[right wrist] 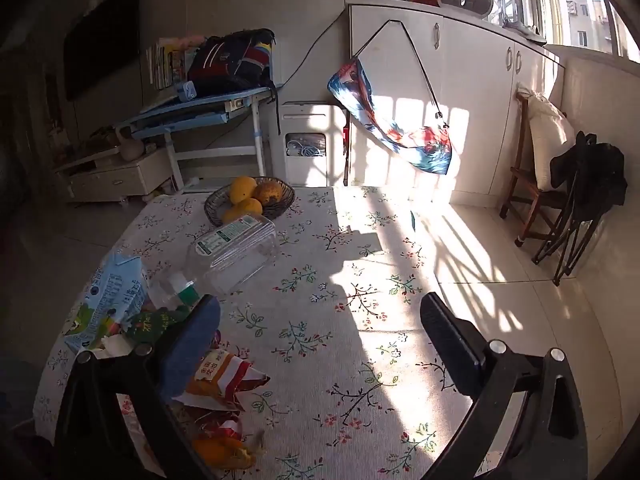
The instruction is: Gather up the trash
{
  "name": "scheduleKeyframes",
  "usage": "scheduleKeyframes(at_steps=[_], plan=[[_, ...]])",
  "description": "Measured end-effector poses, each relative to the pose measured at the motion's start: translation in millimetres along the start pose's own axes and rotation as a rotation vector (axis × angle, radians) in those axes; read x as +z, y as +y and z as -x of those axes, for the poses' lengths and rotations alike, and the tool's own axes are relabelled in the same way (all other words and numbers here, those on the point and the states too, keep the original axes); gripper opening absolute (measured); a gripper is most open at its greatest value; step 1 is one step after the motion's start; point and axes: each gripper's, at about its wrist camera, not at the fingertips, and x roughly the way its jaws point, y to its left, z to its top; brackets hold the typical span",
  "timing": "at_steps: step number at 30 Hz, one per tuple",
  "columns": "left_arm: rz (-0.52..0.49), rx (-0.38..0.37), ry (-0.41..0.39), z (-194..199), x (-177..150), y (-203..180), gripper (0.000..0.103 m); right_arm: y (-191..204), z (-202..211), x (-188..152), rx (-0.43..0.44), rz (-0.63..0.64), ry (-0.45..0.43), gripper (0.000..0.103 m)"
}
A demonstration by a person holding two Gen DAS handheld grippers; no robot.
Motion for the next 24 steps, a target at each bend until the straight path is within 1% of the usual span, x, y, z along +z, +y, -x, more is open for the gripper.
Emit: scheduleKeyframes(at_steps=[2,3,7,9,12,15,18,21,24], plan=[[0.001,0.005,-0.019,5.3,-3.4,0.5,0.096,1.1,20.3,-18.6,0.064,0.009,0.019,0.096],[0.002,0.008,-0.030,7.9,-5.1,1.2,0.096,1.7,31.7,-29.2,0.078,0.017,0.012,0.096],[0.027,0.001,-0.072,22.8,-13.2,9.3,0.096,16.0,79.7,-62.4,0.066,0.095,-0.024,0.096],[0.038,0.001,-0.103,32.6,-17.4,12.9,0.096,27.7,102.1,-77.7,0.036,0.148,-0.054,0.096],[0.037,0.024,-0.156,48.4,-23.8,15.2,0.096,37.9,131.4,-102.9,0.002,0.215,-0.080,0.096],[0.053,0.039,-0.185,62.1,-33.9,19.0,0.096,43.2,141.8,-115.4,0.003,0.241,-0.072,0.096],[0.079,0.050,-0.194,74.9,-46.5,23.5,0.096,46.2,146.6,-122.0,0.001,0.260,-0.074,0.096],[0.087,0.072,-0.187,80.7,-58.3,25.8,0.096,41.8,156.8,-126.4,0.015,0.253,-0.093,0.096],[0.089,0.084,-0.178,82.4,-65.0,25.1,0.096,45.5,160.6,-133.7,0.026,0.246,-0.096,0.096]])
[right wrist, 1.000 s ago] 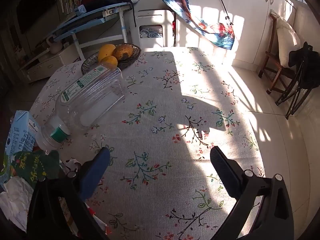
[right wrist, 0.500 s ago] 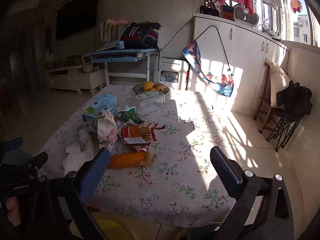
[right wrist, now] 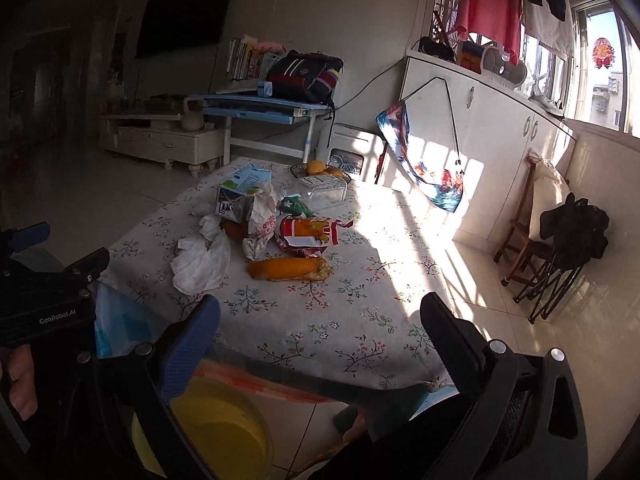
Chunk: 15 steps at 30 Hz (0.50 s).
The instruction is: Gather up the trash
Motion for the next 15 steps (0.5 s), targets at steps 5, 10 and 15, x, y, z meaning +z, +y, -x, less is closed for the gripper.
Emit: scheduleKeyframes(at_steps=[5,10,15], plan=[[0.013,0.013,-0.002,4.9,-6.2,2.7,0.096,5.9,6.6,-4.5,0.004,0.006,-0.008,0.096],[0.002,0.017,-0.007,8.7,-10.6,-0.1,0.096,6.0,11.4,-7.0,0.002,0.007,-0.004,0.096],[-0.011,0.017,-0.004,11.0,-15.3,-0.9,0.096,10.9,17.8,-6.8,0.002,0.008,-0.009,0.096]])
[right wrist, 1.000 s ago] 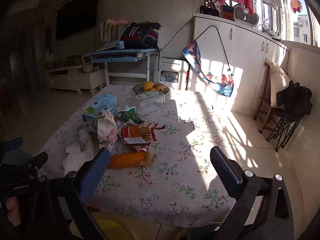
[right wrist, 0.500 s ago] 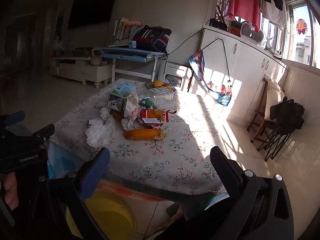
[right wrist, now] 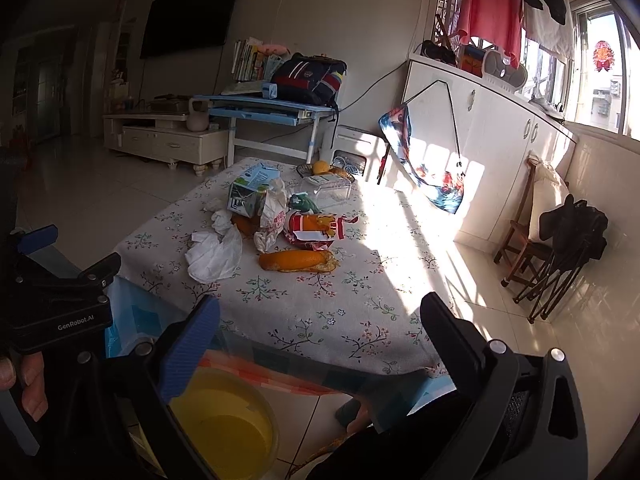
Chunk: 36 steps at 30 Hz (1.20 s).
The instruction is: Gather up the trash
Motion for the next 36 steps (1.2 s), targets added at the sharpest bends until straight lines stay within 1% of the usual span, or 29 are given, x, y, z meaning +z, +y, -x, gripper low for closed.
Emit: scheduleKeyframes(at_steps=[9,21,36], plan=[[0.002,-0.003,-0.007,6.2,-5.1,1.7,0.096,5.5,8.9,1.9,-0.005,0.018,-0.013,0.096],[-0.040,-0.010,-0.001,6.5,-7.2,-9.0,0.096,0.4,0.4,-4.6,-0.019,0.014,0.009,0.096],[-0.053,-0.011,0.008,4.3,-7.6,-13.2,0.096,0.7,-2.6,-7.4,-0.018,0.022,0.019,0.096]])
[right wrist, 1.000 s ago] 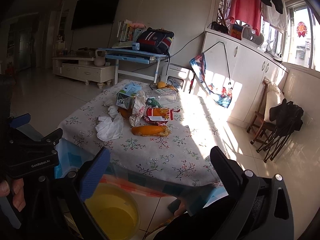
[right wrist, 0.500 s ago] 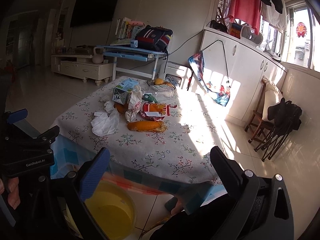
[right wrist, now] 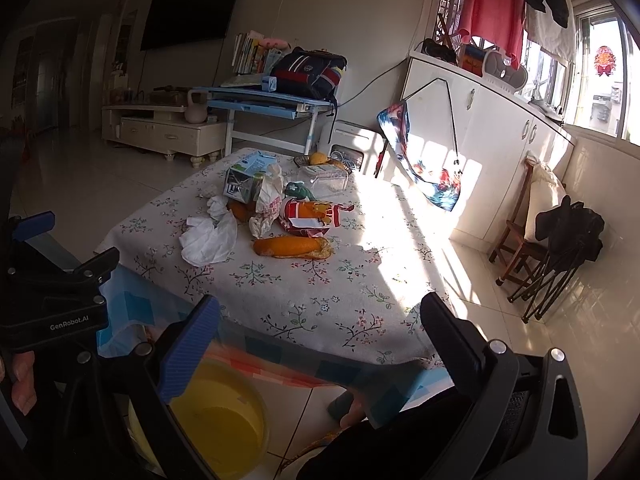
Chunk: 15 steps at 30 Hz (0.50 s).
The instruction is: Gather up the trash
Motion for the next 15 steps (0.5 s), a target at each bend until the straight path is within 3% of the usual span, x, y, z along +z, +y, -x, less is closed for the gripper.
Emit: scheduleKeyframes(at_steps=[15], plan=[[-0.001,0.000,0.001,0.1,-0.1,-0.1,0.096,-4.0,-1.2,-1.6,0.007,-0.003,0.007,0.096]])
